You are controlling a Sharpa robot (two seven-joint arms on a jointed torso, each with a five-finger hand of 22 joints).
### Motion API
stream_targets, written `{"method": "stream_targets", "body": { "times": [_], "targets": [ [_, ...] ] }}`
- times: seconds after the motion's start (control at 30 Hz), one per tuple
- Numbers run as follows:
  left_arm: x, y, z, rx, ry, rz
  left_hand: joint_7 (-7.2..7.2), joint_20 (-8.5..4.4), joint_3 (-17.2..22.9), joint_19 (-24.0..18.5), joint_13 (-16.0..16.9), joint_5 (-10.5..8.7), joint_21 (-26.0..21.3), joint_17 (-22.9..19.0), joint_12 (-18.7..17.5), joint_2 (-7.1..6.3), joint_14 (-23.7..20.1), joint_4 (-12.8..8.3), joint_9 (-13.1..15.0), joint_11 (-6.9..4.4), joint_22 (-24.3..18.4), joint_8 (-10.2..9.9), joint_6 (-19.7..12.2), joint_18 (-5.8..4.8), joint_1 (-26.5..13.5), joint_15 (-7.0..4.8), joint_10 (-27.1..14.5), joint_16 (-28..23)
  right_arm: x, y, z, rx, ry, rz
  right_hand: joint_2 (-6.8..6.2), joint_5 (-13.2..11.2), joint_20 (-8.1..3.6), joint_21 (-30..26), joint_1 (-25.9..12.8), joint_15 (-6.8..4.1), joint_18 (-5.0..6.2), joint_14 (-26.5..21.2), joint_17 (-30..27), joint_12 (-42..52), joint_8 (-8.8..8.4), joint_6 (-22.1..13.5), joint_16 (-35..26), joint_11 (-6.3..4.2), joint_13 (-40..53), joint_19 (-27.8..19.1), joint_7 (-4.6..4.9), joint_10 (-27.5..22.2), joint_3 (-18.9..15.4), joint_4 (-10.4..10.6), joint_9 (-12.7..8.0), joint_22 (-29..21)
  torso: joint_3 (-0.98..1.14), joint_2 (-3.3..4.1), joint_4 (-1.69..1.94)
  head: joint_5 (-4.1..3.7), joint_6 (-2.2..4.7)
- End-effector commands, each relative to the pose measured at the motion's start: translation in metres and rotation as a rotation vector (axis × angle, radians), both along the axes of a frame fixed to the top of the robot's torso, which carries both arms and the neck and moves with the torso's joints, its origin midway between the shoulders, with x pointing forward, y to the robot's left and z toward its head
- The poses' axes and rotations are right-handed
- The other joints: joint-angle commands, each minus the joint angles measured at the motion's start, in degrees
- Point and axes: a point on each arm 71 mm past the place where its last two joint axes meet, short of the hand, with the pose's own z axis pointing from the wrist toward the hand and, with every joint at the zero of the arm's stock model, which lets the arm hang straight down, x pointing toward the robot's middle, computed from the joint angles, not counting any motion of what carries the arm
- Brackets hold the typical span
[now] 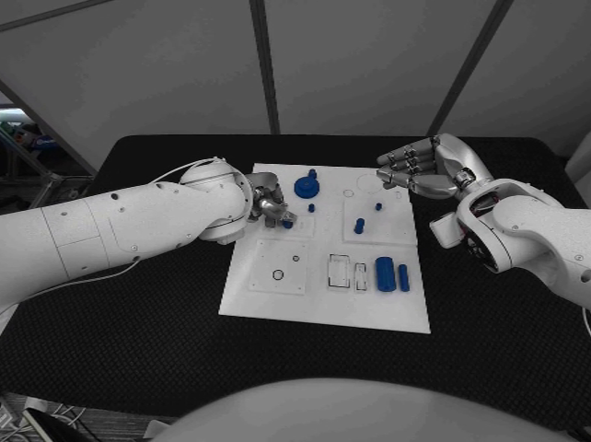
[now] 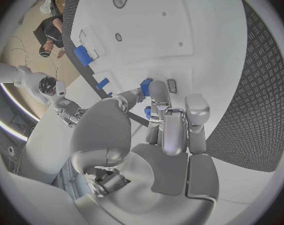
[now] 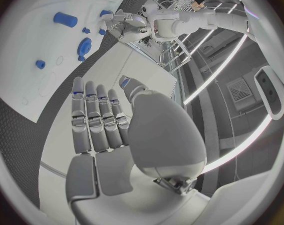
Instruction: Assemble the parts on the task board
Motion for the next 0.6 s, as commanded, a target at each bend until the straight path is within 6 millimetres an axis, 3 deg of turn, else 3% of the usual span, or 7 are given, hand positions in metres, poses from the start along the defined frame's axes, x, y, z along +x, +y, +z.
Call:
{"method": "stream_targets", "body": {
  "times": [0.03, 0.6],
  "targets": [
    [-0.0007, 0.0006, -0.0013, 0.019, 0.008, -0.01, -0.23, -0.13, 6.42, 0.39, 0.04, 0.19, 0.38, 0.06, 0.01, 1.41, 2.41, -6.06, -0.03, -0.43, 0.05, 0.12, 0.0, -4.7, 1.96, -0.4, -0.08, 0.27, -0.0003, 0.0006, 0.0016, 0.005, -0.007, 0.012, 0.18, 0.2, 0.27, -0.13, -0.51, 0.18, 0.13, -0.29, -0.05, -0.21, -0.13, -0.4, -0.03, 0.18, -0.06, 0.27, 0.01, -0.37, -0.02, -0.26, 0.01, -0.05, -0.02, 0.04, -0.01, 0.15, 0.0],
    [0.0016, 0.0001, -0.0036, 0.036, 0.027, -0.018, -0.24, -0.12, 6.56, 0.4, 0.58, 0.09, 0.37, 0.07, 0.44, 1.08, 2.41, -5.91, 0.06, -0.42, 0.06, 0.2, 0.22, -4.7, 1.61, -0.4, 0.28, 0.26, -0.0005, 0.0002, 0.0017, 0.005, -0.006, 0.012, 0.19, 0.2, 0.28, -0.16, -0.51, 0.18, 0.13, -0.3, -0.08, -0.21, -0.13, -0.41, -0.03, 0.18, -0.06, 0.28, 0.01, -0.38, -0.02, -0.27, 0.01, -0.08, 0.05, 0.05, -0.05, 0.06, -0.18]
  ]
}}
